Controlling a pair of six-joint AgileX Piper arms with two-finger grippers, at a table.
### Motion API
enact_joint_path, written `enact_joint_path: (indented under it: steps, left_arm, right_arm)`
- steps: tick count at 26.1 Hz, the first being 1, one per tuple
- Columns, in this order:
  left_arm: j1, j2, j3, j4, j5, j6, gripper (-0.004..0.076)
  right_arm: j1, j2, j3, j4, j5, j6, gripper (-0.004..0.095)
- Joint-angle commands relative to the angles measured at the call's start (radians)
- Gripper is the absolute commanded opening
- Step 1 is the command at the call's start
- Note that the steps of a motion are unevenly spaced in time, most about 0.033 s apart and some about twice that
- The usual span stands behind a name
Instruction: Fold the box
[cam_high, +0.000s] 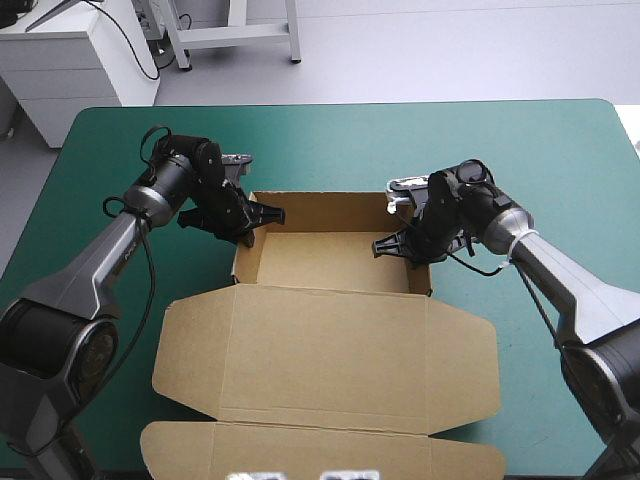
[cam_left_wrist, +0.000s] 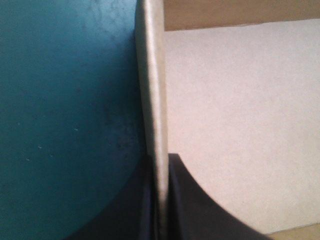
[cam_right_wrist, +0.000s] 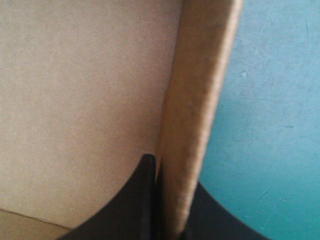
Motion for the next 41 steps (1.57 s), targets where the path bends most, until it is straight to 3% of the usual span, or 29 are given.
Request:
enact_joint_path:
  steps: [1, 6, 11, 16, 20, 23, 29, 37, 41]
  left_arm:
    - [0.000, -0.010, -0.028, 0.013, -0.065, 0.014, -0.0008]
    - [0.000, 0.010, -0.031, -0.037, -0.043, 0.016, 0.0000]
    - [0.000, 0.010, -0.030, -0.069, -0.034, 0.094, 0.0076]
    - [0.000, 0.012, -0.030, -0.071, -0.023, 0.099, 0.0255]
    - [0.000, 0.012, -0.030, -0.069, -0.021, 0.097, 0.0454]
    - [0.000, 0.012, -0.032, -0.062, -0.005, 0.097, 0.0524]
    - [0.000, 0.008, -0.087, 0.018, 0.048, 0.097, 0.0526]
    - [0.000, -0.011, -0.279, 0.025, 0.069, 0.097, 0.0526]
    - [0.000, -0.041, -0.377, 0.045, 0.069, 0.097, 0.0482]
  right_arm:
    - [0.011, -0.040, -0.024, 0.020, 0.003, -0.078, -0.0018]
    - [0.011, -0.040, -0.026, -0.041, 0.012, -0.050, 0.0014]
    - [0.011, -0.040, -0.026, -0.106, 0.021, 0.012, 0.0222]
    - [0.011, -0.036, -0.026, -0.106, 0.019, 0.012, 0.0358]
    - [0.011, -0.036, -0.026, -0.109, 0.022, 0.012, 0.0381]
    - [0.011, -0.036, -0.026, -0.109, 0.022, 0.012, 0.0381]
    - [0.011, -0.036, -0.054, -0.137, 0.063, 0.015, 0.0383]
    - [0.011, -0.036, -0.248, -0.158, 0.172, 0.033, 0.0382]
    - [0.011, -0.061, -0.303, -0.138, 0.172, 0.033, 0.0380]
